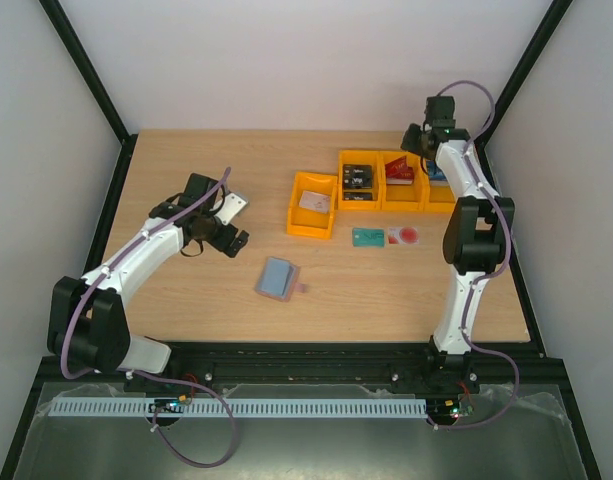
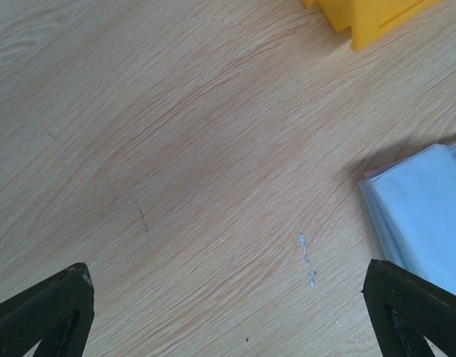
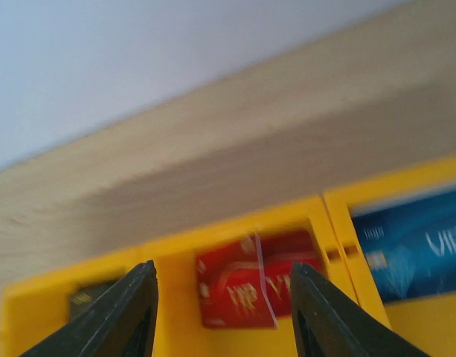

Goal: Take the credit cards out of the card holder

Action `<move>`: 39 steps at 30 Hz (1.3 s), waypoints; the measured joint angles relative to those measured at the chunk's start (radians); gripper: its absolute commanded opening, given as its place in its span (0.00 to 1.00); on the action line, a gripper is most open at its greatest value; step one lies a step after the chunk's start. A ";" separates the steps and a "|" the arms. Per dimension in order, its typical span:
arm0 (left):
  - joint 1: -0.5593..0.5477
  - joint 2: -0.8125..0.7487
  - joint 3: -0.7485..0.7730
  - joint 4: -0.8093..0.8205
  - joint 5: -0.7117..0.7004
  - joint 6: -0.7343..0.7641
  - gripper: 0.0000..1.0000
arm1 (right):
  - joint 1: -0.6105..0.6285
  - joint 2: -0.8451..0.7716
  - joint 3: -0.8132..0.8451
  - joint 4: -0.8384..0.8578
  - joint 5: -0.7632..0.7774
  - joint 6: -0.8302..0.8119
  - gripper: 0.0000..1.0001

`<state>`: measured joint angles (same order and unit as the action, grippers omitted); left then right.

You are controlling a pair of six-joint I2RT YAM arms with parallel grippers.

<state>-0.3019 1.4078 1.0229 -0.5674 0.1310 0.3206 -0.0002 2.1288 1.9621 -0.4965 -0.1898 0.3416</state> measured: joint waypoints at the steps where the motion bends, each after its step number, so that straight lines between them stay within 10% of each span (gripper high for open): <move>1: 0.000 0.000 -0.002 0.001 0.001 0.000 0.99 | 0.000 0.000 -0.031 0.000 0.005 0.004 0.47; 12: 0.000 -0.003 -0.012 0.000 0.009 0.000 0.99 | -0.003 0.073 -0.118 0.000 0.010 0.040 0.39; 22: 0.000 -0.003 -0.016 0.000 0.010 0.001 0.99 | -0.005 0.110 -0.117 0.051 -0.055 0.082 0.02; 39: 0.000 -0.003 -0.024 0.000 0.009 0.006 0.99 | -0.053 0.010 -0.211 0.155 -0.199 0.164 0.02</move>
<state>-0.3016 1.4048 0.9993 -0.5671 0.1398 0.3267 -0.0536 2.1384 1.7512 -0.3412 -0.3885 0.5053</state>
